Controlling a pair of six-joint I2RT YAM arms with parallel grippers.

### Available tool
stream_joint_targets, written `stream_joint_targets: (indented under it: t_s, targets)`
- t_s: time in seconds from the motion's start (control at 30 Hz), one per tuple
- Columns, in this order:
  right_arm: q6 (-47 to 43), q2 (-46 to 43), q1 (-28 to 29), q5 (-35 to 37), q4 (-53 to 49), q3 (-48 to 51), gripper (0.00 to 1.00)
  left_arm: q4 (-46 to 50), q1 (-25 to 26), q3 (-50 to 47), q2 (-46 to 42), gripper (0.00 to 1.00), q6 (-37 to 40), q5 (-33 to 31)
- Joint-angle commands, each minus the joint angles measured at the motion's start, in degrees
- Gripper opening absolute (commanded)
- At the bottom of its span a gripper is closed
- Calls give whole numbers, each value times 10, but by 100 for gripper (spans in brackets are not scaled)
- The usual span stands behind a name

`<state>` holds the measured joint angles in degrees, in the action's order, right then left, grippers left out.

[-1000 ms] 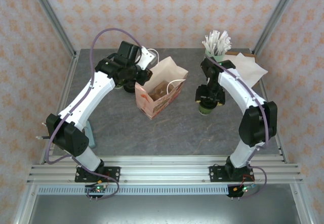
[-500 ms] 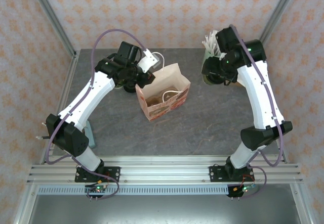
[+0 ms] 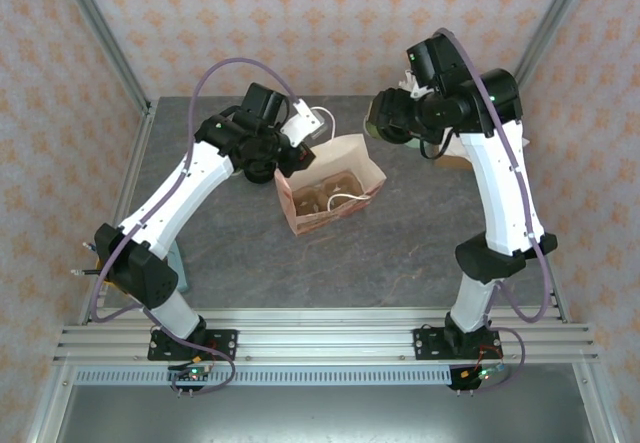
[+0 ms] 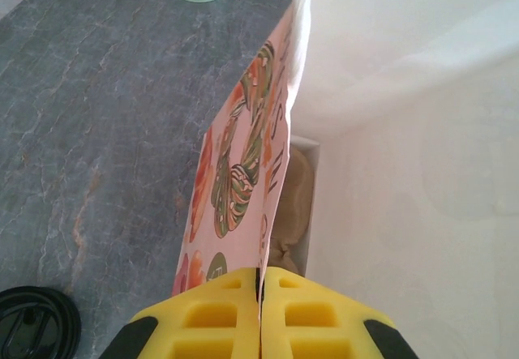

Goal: Pack the takeout coffee

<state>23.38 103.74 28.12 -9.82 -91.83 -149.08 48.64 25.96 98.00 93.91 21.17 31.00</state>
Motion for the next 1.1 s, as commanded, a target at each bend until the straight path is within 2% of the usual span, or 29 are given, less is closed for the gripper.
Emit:
stream_joint_targets:
  t_s: [0.0,0.2,0.6,0.73,1.07]
  targets:
    - [31,-17,13,-31,-31,0,61,-2,4,16,11,0,-14,-27]
    - [25,-32,51,-54,0,47,61,-8,4,32,19,0,-40,-31]
    - [23,62,79,-48,-23,16,61,-38,4,40,24,0,-63,25]
    - [24,89,81,-46,-34,6,61,-45,5,45,26,0,-70,24]
    - [-81,100,90,-26,-40,80,62,-49,-5,65,39,0,-83,23]
